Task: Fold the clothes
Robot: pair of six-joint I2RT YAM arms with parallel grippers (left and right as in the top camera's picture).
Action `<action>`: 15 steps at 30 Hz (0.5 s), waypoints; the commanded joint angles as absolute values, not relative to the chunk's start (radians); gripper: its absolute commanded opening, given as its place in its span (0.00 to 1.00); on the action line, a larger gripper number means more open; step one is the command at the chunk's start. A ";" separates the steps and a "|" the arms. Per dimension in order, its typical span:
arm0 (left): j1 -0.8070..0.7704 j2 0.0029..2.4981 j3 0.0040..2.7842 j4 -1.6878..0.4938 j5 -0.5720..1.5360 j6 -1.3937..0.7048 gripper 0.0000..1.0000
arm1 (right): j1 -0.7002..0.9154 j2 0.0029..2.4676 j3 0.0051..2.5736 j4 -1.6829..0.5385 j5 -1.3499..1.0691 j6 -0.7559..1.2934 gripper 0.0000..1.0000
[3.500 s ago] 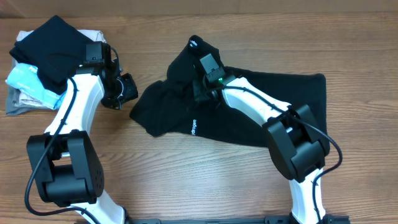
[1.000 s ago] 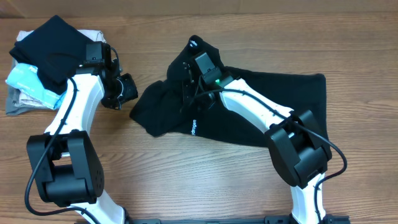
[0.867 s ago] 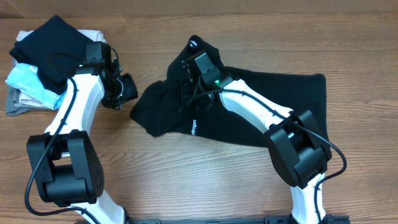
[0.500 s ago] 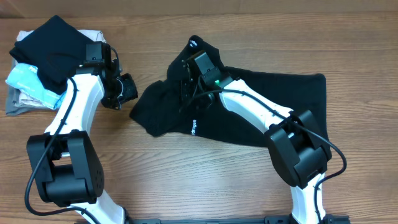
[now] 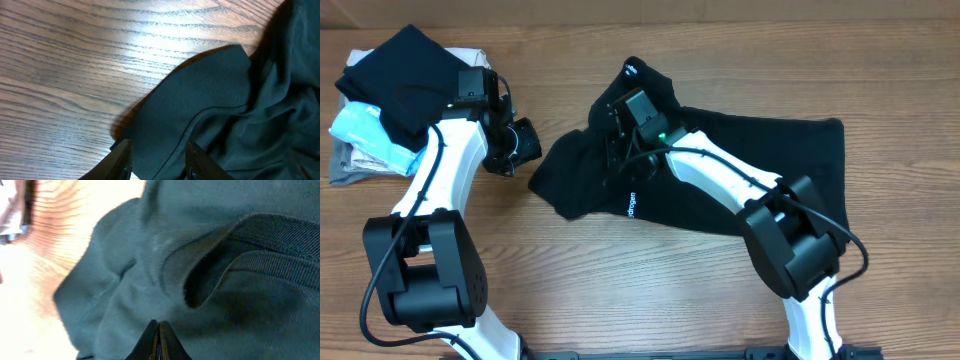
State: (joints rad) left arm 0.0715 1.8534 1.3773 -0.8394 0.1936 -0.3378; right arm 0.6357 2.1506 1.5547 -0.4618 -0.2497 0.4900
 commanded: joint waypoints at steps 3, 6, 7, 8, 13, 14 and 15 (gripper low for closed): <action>0.065 1.842 1.395 -0.837 0.184 -0.337 0.38 | 0.639 2.179 1.549 -0.417 -0.194 0.494 0.04; 0.065 1.842 1.395 -0.837 0.183 -0.337 0.38 | 0.639 2.179 1.549 -0.392 -0.147 0.495 0.04; 0.065 1.842 1.395 -0.837 0.184 -0.337 0.38 | 0.638 2.180 1.549 -0.386 -0.130 0.494 0.04; 0.065 1.842 1.395 -0.837 0.184 -0.337 0.38 | 0.638 2.181 1.549 -0.380 -0.117 0.494 0.04; 0.065 1.843 1.395 -0.837 0.184 -0.337 0.38 | 0.639 2.203 1.549 -0.338 -0.105 0.494 0.04; 0.065 1.843 1.395 -0.837 0.184 -0.337 0.38 | 0.639 2.210 1.549 -0.329 -0.105 0.494 0.04; 0.065 1.843 1.395 -0.837 0.184 -0.337 0.38 | 0.639 2.221 1.549 -0.319 -0.105 0.494 0.04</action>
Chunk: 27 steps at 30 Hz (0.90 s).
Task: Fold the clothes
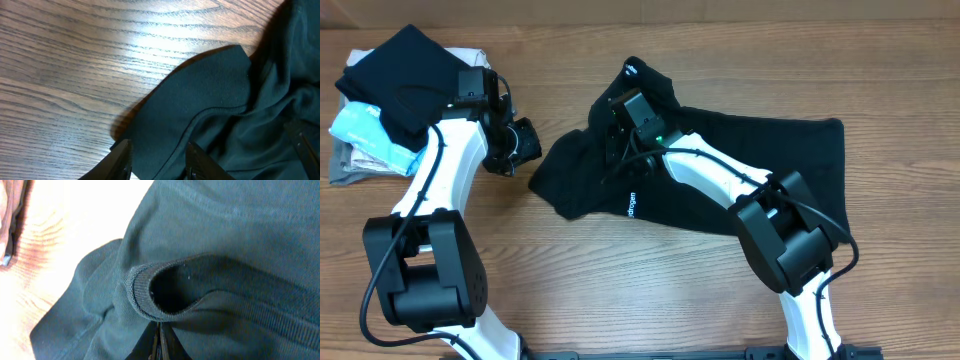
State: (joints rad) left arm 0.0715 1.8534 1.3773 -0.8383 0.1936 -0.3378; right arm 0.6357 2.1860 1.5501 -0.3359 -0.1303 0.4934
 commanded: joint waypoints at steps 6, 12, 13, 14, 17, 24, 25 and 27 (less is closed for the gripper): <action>0.065 1.844 1.394 -0.837 0.184 -0.337 0.38 | 0.639 2.265 1.549 -0.273 -0.105 0.485 0.06; 0.065 1.844 1.394 -0.837 0.184 -0.337 0.35 | 0.632 2.260 1.565 -0.200 -0.105 0.416 0.14; 0.065 1.843 1.394 -0.837 0.184 -0.336 0.36 | 0.627 2.255 1.572 -0.204 -0.106 0.412 0.16; 0.065 1.843 1.394 -0.837 0.184 -0.328 0.35 | 0.623 2.247 1.579 -0.214 -0.107 0.411 0.18; 0.058 1.843 1.412 -0.841 0.187 -0.293 0.36 | 0.606 2.202 1.600 -0.265 -0.109 0.411 0.24; -0.062 1.843 1.668 -0.953 0.166 -0.185 0.41 | 0.524 1.971 1.641 -0.471 -0.108 0.411 0.56; -0.088 1.843 1.714 -0.966 0.145 -0.179 0.42 | 0.505 1.933 1.641 -0.500 -0.108 0.411 0.63; -0.142 1.843 1.793 -0.973 0.109 -0.170 0.47 | 0.461 1.861 1.641 -0.563 -0.105 0.411 0.67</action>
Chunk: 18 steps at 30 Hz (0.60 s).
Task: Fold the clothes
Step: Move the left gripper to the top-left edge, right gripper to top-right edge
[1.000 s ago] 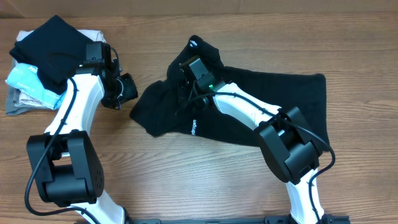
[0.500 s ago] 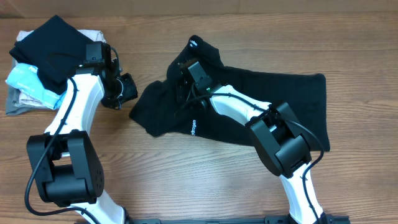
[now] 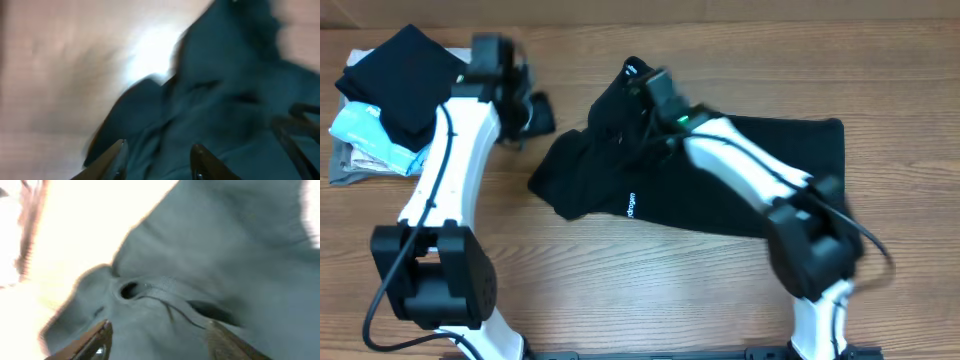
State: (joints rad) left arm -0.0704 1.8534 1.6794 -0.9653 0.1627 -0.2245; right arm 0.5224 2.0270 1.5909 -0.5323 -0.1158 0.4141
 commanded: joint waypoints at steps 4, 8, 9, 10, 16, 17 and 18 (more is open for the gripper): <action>-0.242 1.844 1.881 -0.925 0.101 -0.108 0.58 | 0.336 1.745 1.641 -0.706 -0.105 0.395 0.69; -0.276 1.872 1.883 -0.835 0.127 -0.097 0.69 | 0.180 1.709 1.641 -0.837 -0.105 0.305 0.70; -0.276 1.889 1.883 -0.819 0.147 -0.097 0.69 | 0.136 1.710 1.641 -0.871 -0.105 0.279 0.70; -0.276 1.910 1.883 -0.804 0.171 -0.097 0.69 | 0.101 1.714 1.641 -0.898 -0.105 0.259 0.70; -0.276 2.089 1.883 -0.676 0.204 -0.103 0.64 | -0.099 1.738 1.641 -0.968 -0.105 0.228 0.71; -0.278 2.120 1.883 -0.640 0.203 -0.117 0.64 | -0.126 1.744 1.641 -0.966 -0.105 0.228 0.70; -0.278 2.148 1.883 -0.607 0.203 -0.127 0.64 | -0.145 1.750 1.641 -0.963 -0.105 0.227 0.70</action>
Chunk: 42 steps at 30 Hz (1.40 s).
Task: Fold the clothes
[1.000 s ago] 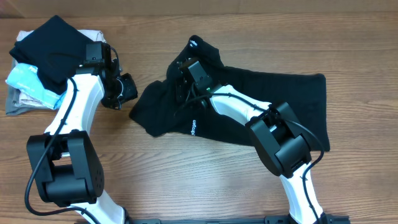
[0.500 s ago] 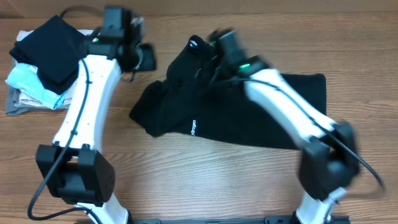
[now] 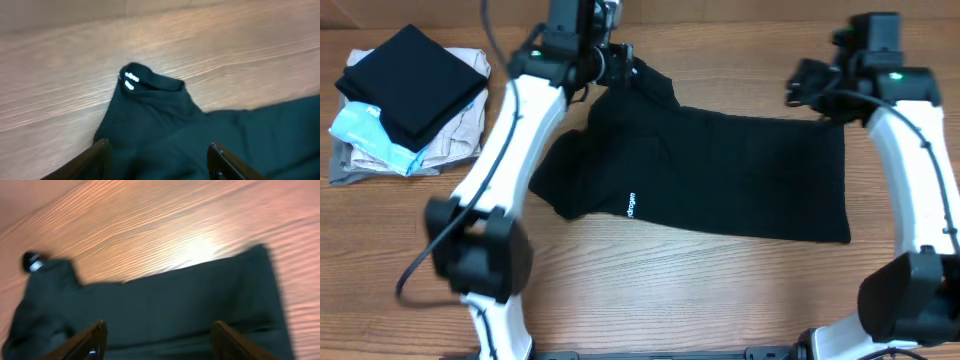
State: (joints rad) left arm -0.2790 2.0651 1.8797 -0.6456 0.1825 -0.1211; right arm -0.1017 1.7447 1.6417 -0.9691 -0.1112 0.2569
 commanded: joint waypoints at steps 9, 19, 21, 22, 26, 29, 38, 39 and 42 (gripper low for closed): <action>-0.279 2.318 1.884 -0.328 0.212 -0.225 0.63 | -0.202 1.898 1.641 -0.888 -0.104 0.147 0.68; -0.282 2.382 1.884 -0.175 0.211 -0.225 0.63 | -0.204 2.085 1.641 -0.775 0.081 0.153 0.68; -0.282 2.384 1.884 -0.171 0.210 -0.221 0.62 | -0.204 2.106 1.641 -0.767 0.099 0.154 0.66; -0.282 2.385 1.884 -0.169 0.210 -0.212 0.62 | -0.204 2.114 1.641 -0.761 0.105 0.157 0.65; -0.282 2.397 1.884 -0.128 0.212 -0.165 0.61 | -0.205 2.119 1.641 -0.750 0.109 0.161 0.65; -0.282 2.411 1.884 -0.118 0.211 -0.164 0.59 | -0.206 2.123 1.639 -0.751 0.168 0.208 0.62; -0.283 2.454 1.884 -0.096 0.211 -0.165 0.59 | -0.228 2.165 1.637 -0.725 0.172 0.213 0.62; -0.283 2.455 1.884 -0.091 0.211 -0.165 0.59 | -0.231 2.165 1.637 -0.722 0.172 0.213 0.62; -0.283 2.465 1.884 -0.081 0.201 -0.164 0.59 | -0.233 2.165 1.637 -0.714 0.172 0.213 0.62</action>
State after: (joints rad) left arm -0.2798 2.4496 1.8744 -0.0967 0.1986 -0.1833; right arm -0.2241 2.1590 1.6413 -0.7250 0.1574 0.2054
